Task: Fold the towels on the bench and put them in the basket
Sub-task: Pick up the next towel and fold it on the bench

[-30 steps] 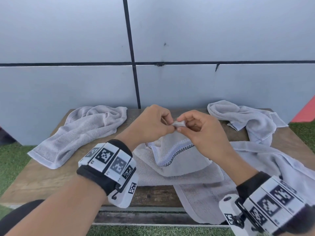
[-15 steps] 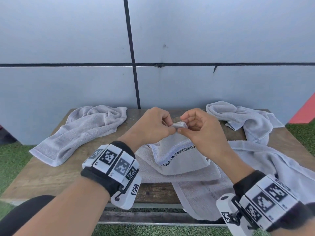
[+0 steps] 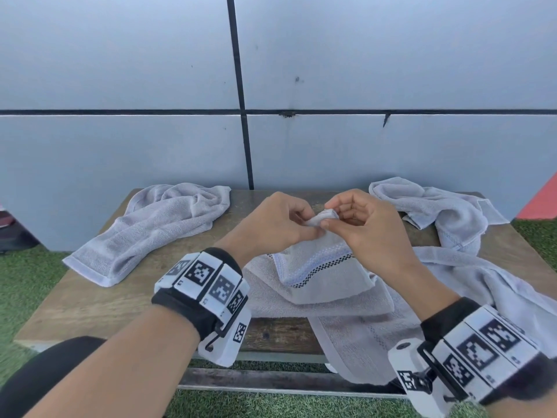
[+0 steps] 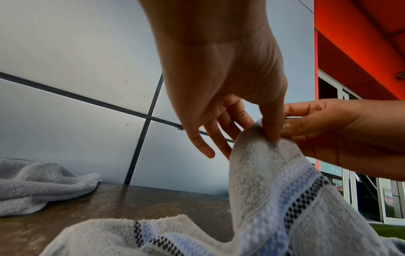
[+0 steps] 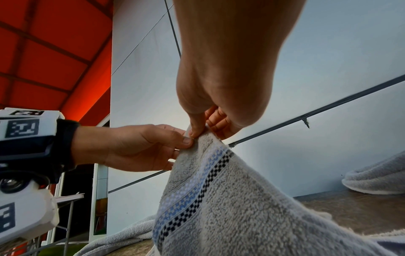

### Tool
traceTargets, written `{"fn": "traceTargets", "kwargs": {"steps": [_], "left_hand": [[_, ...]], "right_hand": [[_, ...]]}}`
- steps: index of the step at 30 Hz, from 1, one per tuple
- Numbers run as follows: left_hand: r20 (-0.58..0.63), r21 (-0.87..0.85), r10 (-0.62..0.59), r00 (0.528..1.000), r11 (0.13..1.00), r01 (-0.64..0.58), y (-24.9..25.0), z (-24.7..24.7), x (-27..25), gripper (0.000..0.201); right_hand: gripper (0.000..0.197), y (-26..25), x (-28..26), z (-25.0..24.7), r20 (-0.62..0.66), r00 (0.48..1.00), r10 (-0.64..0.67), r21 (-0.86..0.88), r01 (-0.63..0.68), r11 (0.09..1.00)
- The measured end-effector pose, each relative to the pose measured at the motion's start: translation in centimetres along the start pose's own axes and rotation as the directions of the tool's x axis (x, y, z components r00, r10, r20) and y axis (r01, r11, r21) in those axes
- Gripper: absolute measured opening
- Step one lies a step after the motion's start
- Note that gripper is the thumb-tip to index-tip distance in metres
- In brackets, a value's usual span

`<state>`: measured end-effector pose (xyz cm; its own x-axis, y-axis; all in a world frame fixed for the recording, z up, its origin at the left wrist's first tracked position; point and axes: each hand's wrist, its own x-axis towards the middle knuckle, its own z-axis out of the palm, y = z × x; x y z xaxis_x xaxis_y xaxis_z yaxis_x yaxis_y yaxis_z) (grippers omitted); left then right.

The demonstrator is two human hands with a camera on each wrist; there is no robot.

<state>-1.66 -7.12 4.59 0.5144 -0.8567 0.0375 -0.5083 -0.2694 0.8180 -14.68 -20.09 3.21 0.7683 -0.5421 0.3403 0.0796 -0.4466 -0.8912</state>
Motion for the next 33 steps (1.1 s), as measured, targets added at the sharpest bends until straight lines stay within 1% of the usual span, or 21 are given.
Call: {"fn": "traceTargets", "kwargs": {"steps": [3,6,9,11,13,15,20,23,26,30,33], "left_hand": [[0.005,-0.034,0.030,1.000,0.999,-0.030,0.0,0.4,-0.4,0.033],[-0.032,0.004,0.040,0.999,0.999,-0.040,-0.2,0.5,-0.7,0.053],[-0.040,0.163,0.061,0.997,0.985,-0.054,-0.7,0.1,-0.9,0.061],[-0.030,0.299,0.095,0.995,0.951,-0.082,-1.4,-0.4,-0.9,0.062],[-0.040,0.392,0.113,0.993,0.915,-0.089,-2.2,-1.2,-1.1,0.063],[-0.064,0.453,0.105,0.992,0.889,-0.065,-3.0,-2.1,-1.3,0.061],[-0.129,0.600,0.059,0.990,0.799,0.031,-4.2,-4.2,-2.8,0.038],[-0.159,0.632,0.012,0.987,0.769,0.092,-5.1,-5.2,-3.8,0.036],[-0.194,0.626,0.013,0.981,0.771,0.113,-5.3,-5.8,-4.8,0.036],[-0.236,0.587,0.000,0.972,0.797,0.143,-5.4,-6.7,-5.9,0.022],[-0.250,0.578,-0.014,0.968,0.800,0.160,-5.5,-7.2,-6.6,0.020]], "right_hand": [[0.020,-0.4,-0.1,-0.3,-0.011,1.000,-0.024,0.015,0.024,1.000],[0.022,-0.7,0.1,-0.8,-0.056,0.998,-0.034,0.025,0.035,0.999],[0.022,-0.8,0.4,-1.8,-0.115,0.993,-0.018,0.036,0.022,0.999],[0.022,-0.8,0.5,-2.6,-0.153,0.988,-0.008,0.033,0.013,0.999],[0.022,-0.7,0.7,-3.4,-0.186,0.983,0.013,0.031,-0.007,0.999],[0.022,-0.4,0.7,-4.2,-0.212,0.977,0.035,0.019,-0.032,0.999],[0.022,0.8,0.6,-5.1,-0.269,0.960,0.080,-0.021,-0.089,0.996],[0.022,1.4,0.5,-5.6,-0.285,0.954,0.091,-0.054,-0.111,0.992],[0.022,1.6,0.4,-5.8,-0.288,0.953,0.096,-0.065,-0.119,0.991],[0.022,1.9,0.4,-6.1,-0.304,0.945,0.119,-0.097,-0.154,0.983],[0.017,1.8,0.3,-6.3,-0.227,0.957,0.177,-0.150,-0.214,0.965]]}}
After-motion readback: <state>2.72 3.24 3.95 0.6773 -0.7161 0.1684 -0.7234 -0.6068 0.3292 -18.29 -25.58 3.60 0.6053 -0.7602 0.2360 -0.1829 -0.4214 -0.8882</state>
